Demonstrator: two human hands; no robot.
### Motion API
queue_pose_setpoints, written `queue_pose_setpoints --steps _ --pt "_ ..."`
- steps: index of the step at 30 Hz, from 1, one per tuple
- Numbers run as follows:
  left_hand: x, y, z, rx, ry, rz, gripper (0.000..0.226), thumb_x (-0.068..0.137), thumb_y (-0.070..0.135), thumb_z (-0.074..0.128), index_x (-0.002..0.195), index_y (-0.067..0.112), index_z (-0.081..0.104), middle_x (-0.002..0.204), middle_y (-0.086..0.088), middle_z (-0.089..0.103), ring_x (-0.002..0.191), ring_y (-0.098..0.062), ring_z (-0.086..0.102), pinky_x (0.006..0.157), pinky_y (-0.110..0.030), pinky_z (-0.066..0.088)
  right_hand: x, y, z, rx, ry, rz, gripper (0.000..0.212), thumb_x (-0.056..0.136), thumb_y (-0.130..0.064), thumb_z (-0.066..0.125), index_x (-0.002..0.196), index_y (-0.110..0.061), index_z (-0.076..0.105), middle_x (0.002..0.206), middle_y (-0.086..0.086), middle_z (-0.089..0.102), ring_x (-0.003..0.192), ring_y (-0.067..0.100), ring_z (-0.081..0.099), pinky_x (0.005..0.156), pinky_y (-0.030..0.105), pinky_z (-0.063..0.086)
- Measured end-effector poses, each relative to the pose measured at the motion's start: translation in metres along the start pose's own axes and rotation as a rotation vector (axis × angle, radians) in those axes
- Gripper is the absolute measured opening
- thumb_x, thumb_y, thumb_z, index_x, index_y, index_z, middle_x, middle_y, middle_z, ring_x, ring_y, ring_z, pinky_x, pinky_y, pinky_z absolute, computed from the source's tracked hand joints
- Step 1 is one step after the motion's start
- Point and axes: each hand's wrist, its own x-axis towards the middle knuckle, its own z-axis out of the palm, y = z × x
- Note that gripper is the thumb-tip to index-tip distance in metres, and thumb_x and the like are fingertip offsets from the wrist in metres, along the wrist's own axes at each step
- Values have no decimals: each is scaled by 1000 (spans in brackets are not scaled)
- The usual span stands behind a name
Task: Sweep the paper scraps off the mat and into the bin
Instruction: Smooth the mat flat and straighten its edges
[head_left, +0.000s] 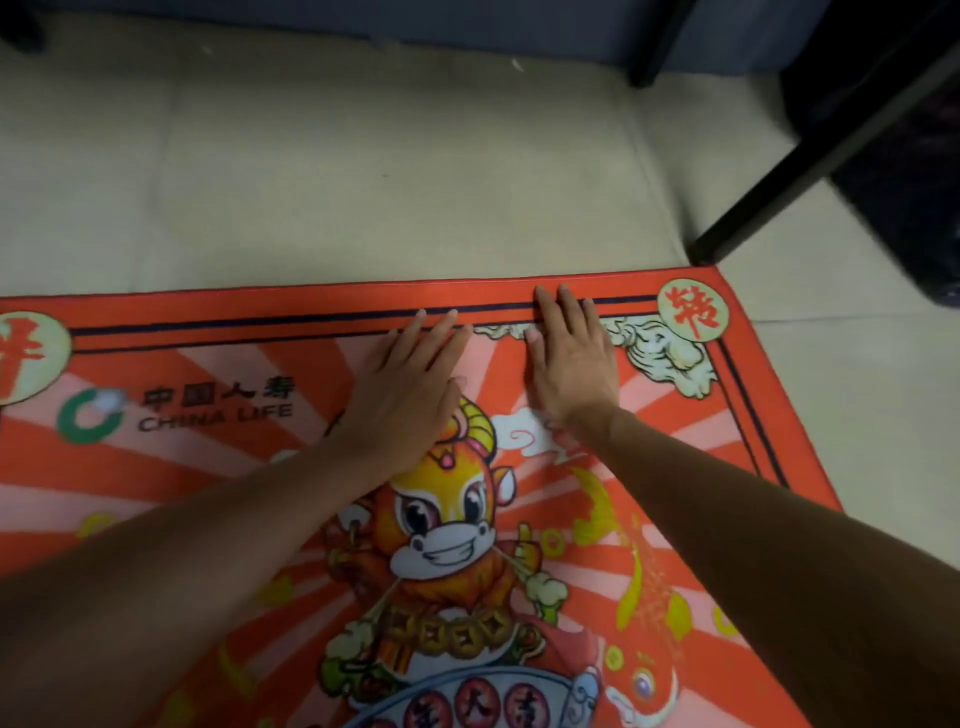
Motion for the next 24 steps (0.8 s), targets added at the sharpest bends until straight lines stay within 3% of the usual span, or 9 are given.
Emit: queue_pose_setpoints --steps 5,10,13,16,20,24 --pt "41 46 15 -54 40 87 56 94 33 32 144 13 48 151 -8 44 141 -33 38 112 -50 32 15 64 -23 9 -4 176 60 103 -44 31 157 -26 12 165 -1 8 152 23 5 123 42 9" --pt "82 88 26 -118 54 19 60 92 34 28 146 15 44 155 -4 40 144 -30 33 115 -53 24 39 112 -41 77 -48 369 100 86 -72 47 158 -17 6 166 5 0 153 24 -3 123 42 2" --pt "104 104 31 -145 51 19 63 91 38 23 148 17 41 157 -1 35 147 -26 28 117 -50 18 38 122 -40 67 -60 372 113 77 -82 46 158 -17 0 165 5 -5 152 24 -8 123 41 -2" --pt "126 114 35 -160 37 108 65 92 38 18 151 16 35 158 -1 32 149 -23 23 119 -45 15 35 124 -36 46 -3 339 110 78 -83 42 158 -18 3 165 3 0 152 23 -7 123 39 -2" --pt "144 133 43 -130 53 153 65 95 40 16 153 15 31 159 -1 31 149 -22 21 119 -40 12 29 135 -30 0 86 268 87 92 -71 29 158 -19 5 166 2 4 153 20 -4 124 38 1" --pt "141 137 51 -39 108 151 59 100 38 23 151 11 33 159 -4 32 148 -23 24 119 -44 18 39 160 -40 -35 -24 79 84 95 -67 28 158 -19 0 165 3 -6 152 18 -9 124 39 0"
